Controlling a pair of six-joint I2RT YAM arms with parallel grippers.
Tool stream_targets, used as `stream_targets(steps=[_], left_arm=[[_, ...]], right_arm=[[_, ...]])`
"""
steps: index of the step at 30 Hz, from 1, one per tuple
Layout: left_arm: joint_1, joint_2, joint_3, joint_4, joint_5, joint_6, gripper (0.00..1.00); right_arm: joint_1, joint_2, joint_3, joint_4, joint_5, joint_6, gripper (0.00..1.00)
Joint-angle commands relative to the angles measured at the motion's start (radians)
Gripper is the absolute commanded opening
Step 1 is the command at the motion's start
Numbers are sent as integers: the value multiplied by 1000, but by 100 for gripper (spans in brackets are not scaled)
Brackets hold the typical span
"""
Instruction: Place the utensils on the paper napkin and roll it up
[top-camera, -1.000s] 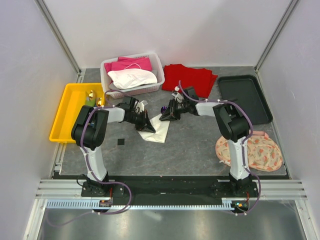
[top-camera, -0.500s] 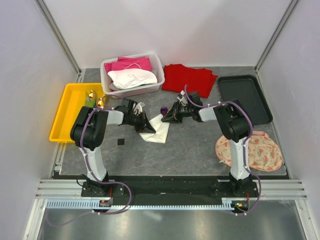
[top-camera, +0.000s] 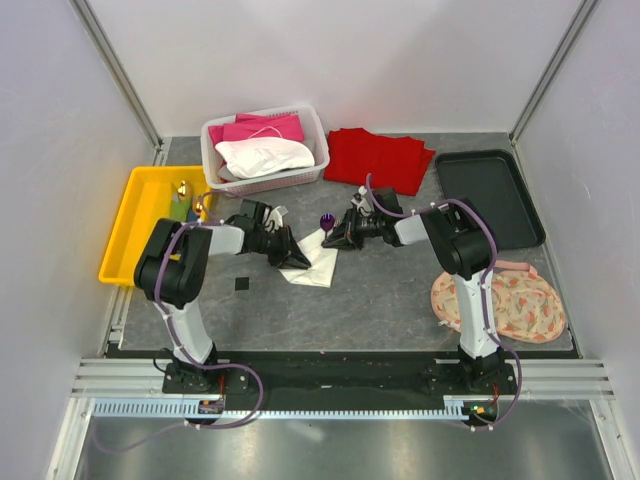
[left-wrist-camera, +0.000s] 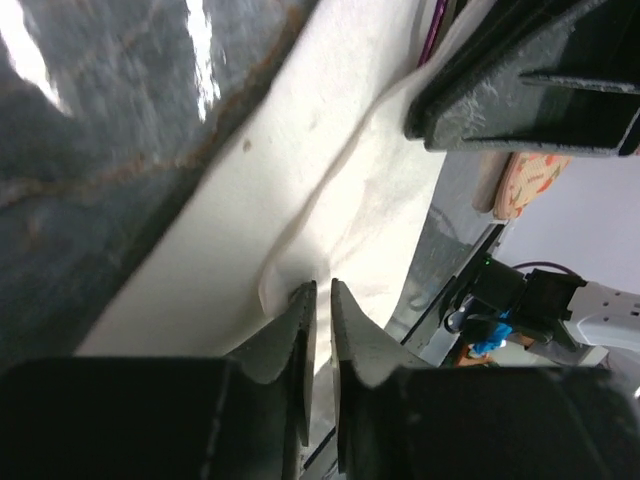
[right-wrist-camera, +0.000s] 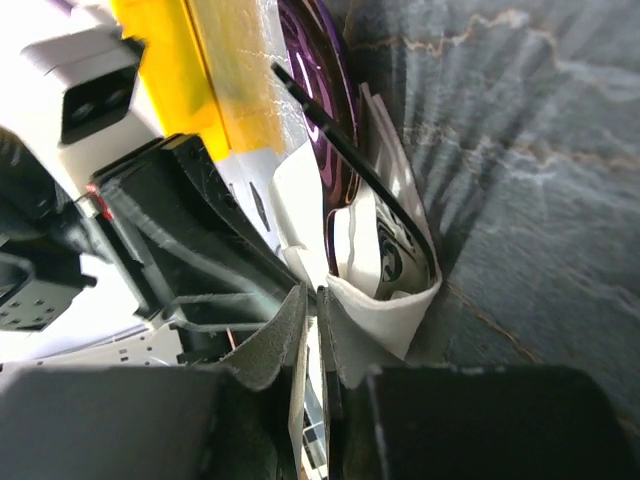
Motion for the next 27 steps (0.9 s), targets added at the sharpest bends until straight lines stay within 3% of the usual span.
stream_targets(steps=[1,7,11,16,20,22,27], left_arm=[[18,-148,-33,-72,-78,90,31],[112,-250,-16,-279,-197,165,54],[197,-215,-16,-364,-239,196,57],[221,-185,-11,-363,-284,199,59],[199,-150,-8,-317,-245,182,61],[178,-150,-8,-263,-235,168,67],[140,-77,50,-283,-193,121,67]], right_arm=[[0,30,25,-130,67,-99,15],[2,35,50,-221,107,-165,15],[2,38,64,-247,116,-184,15],[2,47,73,-257,119,-187,15],[0,47,76,-269,124,-199,15],[2,49,75,-270,125,-198,15],[0,53,79,-278,130,-201,15]])
